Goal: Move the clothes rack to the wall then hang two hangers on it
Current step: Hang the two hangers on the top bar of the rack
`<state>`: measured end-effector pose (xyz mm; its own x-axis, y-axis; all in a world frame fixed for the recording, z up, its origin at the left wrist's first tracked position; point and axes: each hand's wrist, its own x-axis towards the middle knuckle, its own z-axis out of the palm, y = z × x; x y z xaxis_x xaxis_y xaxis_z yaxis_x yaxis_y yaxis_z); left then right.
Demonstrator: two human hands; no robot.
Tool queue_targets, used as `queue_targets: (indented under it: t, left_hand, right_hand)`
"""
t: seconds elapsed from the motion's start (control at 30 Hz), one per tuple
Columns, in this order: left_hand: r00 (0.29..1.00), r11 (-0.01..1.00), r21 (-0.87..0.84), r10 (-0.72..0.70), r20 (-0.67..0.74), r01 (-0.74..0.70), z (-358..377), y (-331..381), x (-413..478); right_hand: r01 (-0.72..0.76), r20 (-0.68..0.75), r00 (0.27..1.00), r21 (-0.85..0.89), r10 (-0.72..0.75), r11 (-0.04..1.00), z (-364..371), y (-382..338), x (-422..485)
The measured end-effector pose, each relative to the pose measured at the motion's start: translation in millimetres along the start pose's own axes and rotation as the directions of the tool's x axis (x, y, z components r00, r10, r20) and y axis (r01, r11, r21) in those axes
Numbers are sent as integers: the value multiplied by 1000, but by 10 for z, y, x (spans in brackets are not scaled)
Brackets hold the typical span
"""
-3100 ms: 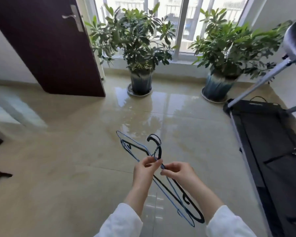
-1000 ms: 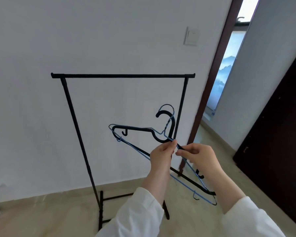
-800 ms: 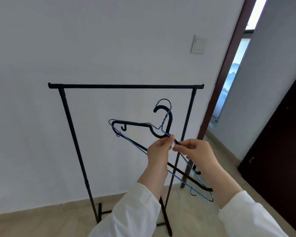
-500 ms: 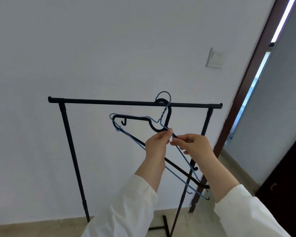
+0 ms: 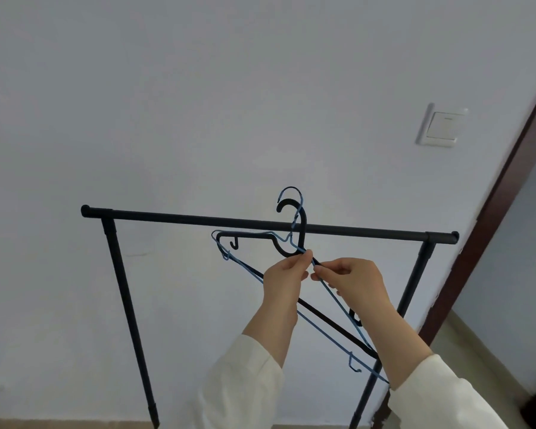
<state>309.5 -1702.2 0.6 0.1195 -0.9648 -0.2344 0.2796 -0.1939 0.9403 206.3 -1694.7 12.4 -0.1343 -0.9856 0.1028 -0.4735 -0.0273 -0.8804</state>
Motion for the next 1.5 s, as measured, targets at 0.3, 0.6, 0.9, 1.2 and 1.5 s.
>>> queue_targets:
  t: [0.3, 0.6, 0.9, 1.2, 1.5]
  left_hand:
    - [998, 958, 278, 70, -1, -67, -159, -56, 252]
    - [998, 949, 309, 65, 3, -63, -238, -91, 334]
    - [999, 958, 282, 53, -10, -48, -303, -167, 383]
    - [1000, 954, 301, 12, 8, -14, -300, -234, 411]
    - [998, 946, 324, -9, 55, -9, -369, -293, 359]
  right_hand:
    - [-54, -31, 998, -69, 52, 996, 213, 109, 61]
    - [-88, -71, 994, -64, 83, 994, 320, 152, 51]
    - [-83, -155, 985, -18, 79, 996, 251, 257, 61]
    - [-111, -152, 983, -27, 106, 993, 209, 299, 28]
    - [-148, -135, 981, -70, 137, 987, 216, 372, 39]
